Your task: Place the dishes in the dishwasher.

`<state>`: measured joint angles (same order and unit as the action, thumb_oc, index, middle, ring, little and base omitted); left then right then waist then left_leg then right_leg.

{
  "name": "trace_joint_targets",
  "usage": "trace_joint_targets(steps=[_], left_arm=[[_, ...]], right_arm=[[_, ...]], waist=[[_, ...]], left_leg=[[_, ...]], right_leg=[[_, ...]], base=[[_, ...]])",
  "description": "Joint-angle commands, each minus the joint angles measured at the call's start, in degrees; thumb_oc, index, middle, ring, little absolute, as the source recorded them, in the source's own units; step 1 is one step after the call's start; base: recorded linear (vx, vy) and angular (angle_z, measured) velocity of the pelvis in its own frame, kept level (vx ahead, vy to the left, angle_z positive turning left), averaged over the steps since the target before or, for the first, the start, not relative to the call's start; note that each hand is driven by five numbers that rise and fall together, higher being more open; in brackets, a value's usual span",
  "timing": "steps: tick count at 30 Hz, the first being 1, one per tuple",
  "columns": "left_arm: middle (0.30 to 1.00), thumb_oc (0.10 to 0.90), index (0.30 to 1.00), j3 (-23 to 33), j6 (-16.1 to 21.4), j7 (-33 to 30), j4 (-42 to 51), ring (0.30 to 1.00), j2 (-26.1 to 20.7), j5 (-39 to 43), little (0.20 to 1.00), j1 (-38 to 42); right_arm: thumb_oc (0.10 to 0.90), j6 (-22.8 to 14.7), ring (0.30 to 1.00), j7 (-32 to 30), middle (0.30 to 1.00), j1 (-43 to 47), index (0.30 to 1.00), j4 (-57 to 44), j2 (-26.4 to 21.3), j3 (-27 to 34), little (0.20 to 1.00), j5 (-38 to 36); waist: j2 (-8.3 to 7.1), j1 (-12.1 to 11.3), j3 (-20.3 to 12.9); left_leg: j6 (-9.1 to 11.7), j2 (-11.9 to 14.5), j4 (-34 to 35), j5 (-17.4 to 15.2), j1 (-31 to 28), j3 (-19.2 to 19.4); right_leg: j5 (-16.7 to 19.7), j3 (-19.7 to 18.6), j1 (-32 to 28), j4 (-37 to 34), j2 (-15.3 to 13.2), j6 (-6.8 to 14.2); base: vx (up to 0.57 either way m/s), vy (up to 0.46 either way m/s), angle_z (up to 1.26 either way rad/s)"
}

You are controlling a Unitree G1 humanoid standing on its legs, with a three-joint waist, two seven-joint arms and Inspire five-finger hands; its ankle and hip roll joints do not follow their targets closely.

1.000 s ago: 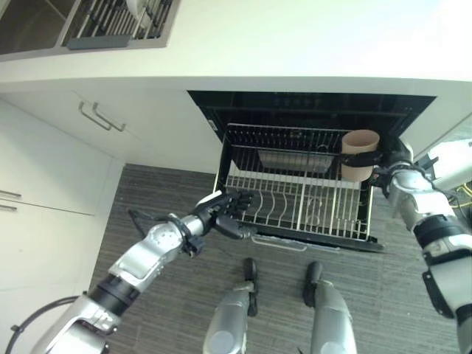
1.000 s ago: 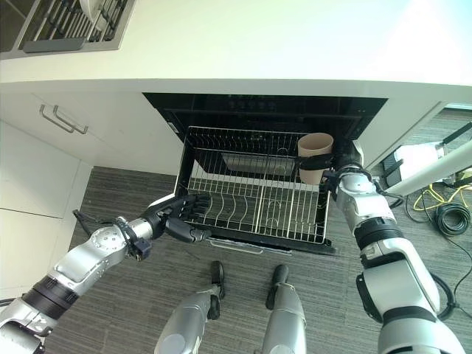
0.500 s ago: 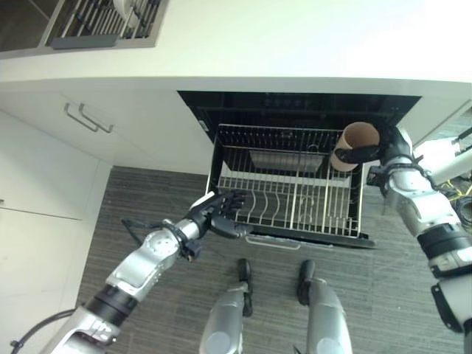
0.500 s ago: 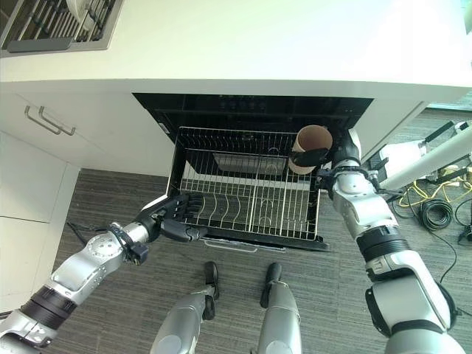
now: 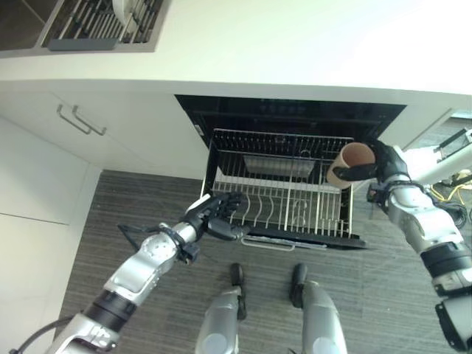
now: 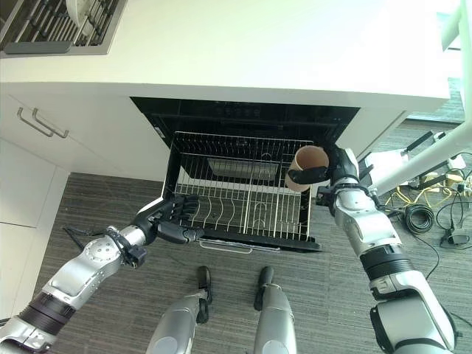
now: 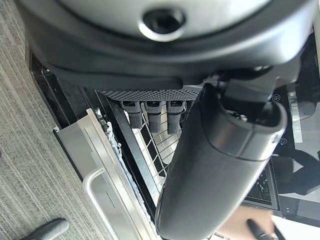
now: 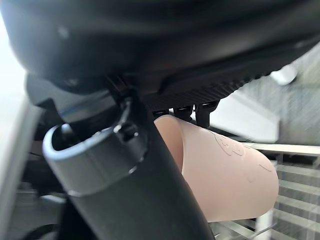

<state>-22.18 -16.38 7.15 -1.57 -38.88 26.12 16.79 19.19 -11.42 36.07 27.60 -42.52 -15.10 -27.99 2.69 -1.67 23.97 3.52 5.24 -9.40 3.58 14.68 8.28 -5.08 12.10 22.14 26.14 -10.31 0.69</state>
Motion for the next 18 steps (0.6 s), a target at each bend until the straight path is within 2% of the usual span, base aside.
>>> trace_joint_targets(steps=[1,2,5,10,12,18], left_arm=[[0.9,0.8,0.9,1.91,1.43,1.87,4.2,0.9,-0.59,-0.41,0.9,-2.45],[0.9,0.8,0.9,2.08,1.26,2.36,4.42,0.9,-0.8,-0.61,0.9,-2.42],[0.9,0.8,0.9,2.25,0.99,3.1,4.64,0.9,-1.42,-0.49,0.9,-2.03],[0.9,0.8,0.9,2.77,0.93,3.88,4.92,0.9,-2.0,-0.64,0.9,-2.21],[0.9,0.8,0.9,3.14,1.38,3.52,5.04,0.9,-1.86,-0.92,0.9,-2.92],[0.9,0.8,0.9,4.56,1.71,3.84,4.99,0.9,-0.63,-1.75,0.9,-4.96]], right_arm=[[0.8,-1.73,0.9,2.7,0.9,4.71,0.9,-2.57,-3.68,-0.4,0.9,8.73],[0.8,-0.06,0.9,5.86,0.9,4.64,0.9,-1.97,-4.47,-1.77,0.9,8.0],[0.8,0.99,0.9,8.84,0.9,4.71,0.9,0.24,-4.44,-4.18,0.9,5.66],[0.8,-1.05,0.9,10.67,0.9,4.33,0.9,1.2,-4.4,-4.86,0.9,6.71],[0.8,-2.79,0.9,10.17,0.9,3.85,0.9,-1.58,-4.65,-3.64,0.9,5.41],[0.8,-3.82,0.9,11.1,0.9,-0.43,0.9,-10.81,-2.9,-0.09,0.9,3.39]], waist=[[-2.0,0.08,-3.11],[-2.21,-0.16,-3.08],[-2.52,-0.66,-2.92],[-2.91,-1.05,-2.91],[-3.05,-0.87,-2.93],[-3.43,-0.16,-3.72]], left_leg=[[0.43,2.99,-7.79,-11.56,-0.68,1.91],[0.46,3.04,-7.79,-11.45,-0.49,1.88],[0.54,3.21,-7.79,-11.27,-0.37,1.8],[0.53,3.49,-7.79,-11.18,-0.77,1.75],[0.54,3.5,-7.79,-11.27,-0.88,1.62],[0.34,3.39,-7.79,-11.46,-1.23,1.68]], right_leg=[[0.52,-0.94,-7.56,-8.96,-2.09,7.18],[0.58,-0.81,-7.46,-8.96,-2.17,7.28],[0.58,-0.53,-7.59,-8.96,-2.25,7.37],[0.64,-0.03,-8.28,-8.96,-2.22,7.39],[0.56,-0.13,-8.4,-8.96,-2.09,7.41],[0.48,-0.52,-8.6,-8.96,-1.85,7.4]], base=[[-0.01,-0.034,0.0],[-0.02,-0.043,0.02],[-0.02,-0.047,0.02],[0.0,-0.008,0.0],[0.0,0.0,0.0],[0.0,0.0,0.0]])
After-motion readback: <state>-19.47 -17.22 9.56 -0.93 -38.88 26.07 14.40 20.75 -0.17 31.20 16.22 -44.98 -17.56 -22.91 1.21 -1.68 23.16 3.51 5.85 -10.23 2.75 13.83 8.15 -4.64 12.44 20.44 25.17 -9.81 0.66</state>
